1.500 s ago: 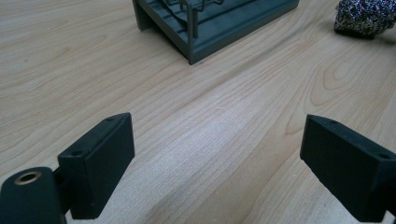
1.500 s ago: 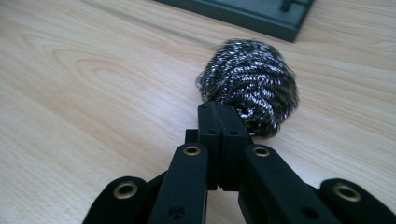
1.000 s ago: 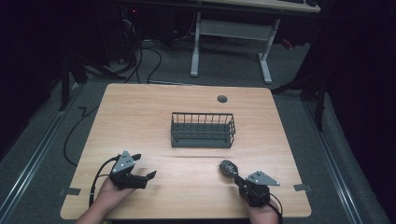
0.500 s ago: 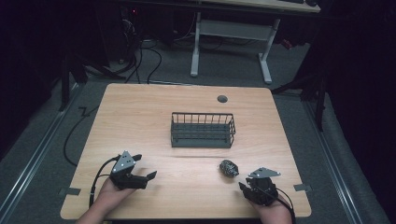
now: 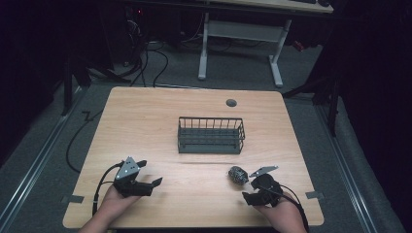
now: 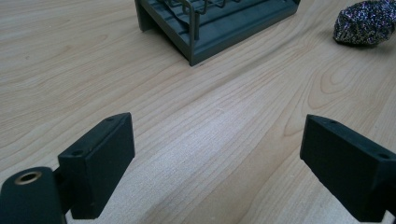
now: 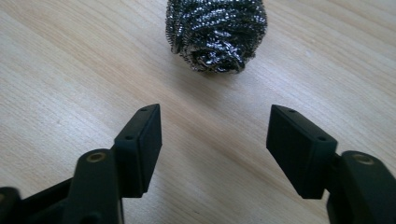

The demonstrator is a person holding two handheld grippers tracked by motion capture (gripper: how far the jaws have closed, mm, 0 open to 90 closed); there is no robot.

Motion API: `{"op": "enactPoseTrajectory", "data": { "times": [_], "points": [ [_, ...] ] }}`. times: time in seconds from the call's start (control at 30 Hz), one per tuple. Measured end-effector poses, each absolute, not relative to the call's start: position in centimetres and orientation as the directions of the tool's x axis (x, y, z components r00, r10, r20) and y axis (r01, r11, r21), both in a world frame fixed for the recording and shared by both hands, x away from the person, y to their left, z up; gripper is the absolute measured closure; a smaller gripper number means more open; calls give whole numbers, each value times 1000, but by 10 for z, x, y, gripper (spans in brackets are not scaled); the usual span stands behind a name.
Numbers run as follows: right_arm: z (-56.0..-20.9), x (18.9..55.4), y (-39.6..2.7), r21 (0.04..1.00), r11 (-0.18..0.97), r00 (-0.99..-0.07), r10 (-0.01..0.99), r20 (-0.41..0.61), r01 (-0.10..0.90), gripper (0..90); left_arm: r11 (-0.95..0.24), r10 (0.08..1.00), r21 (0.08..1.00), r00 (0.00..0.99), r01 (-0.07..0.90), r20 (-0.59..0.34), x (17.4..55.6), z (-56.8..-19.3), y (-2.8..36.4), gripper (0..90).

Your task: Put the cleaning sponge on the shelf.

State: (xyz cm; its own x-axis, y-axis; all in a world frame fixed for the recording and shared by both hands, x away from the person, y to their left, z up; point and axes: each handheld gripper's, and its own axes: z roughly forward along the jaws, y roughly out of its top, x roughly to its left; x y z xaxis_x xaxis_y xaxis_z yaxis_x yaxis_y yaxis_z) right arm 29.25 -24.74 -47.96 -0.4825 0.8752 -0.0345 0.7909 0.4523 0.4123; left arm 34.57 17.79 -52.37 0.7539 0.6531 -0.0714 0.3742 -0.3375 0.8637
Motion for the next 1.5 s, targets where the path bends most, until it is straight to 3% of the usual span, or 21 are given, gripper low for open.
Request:
{"op": "enactPoseTrajectory", "data": {
  "times": [0.63,1.5],
  "points": [
    [-459,313,-228,247,541,-551,834,-34,804,159,-338,650,865,757,371,-71,345,-524,177,108],
    [-462,356,-213,115,565,-570,822,3,817,156,-333,649,868,758,367,-72,345,-523,178,108]
  ]
}}
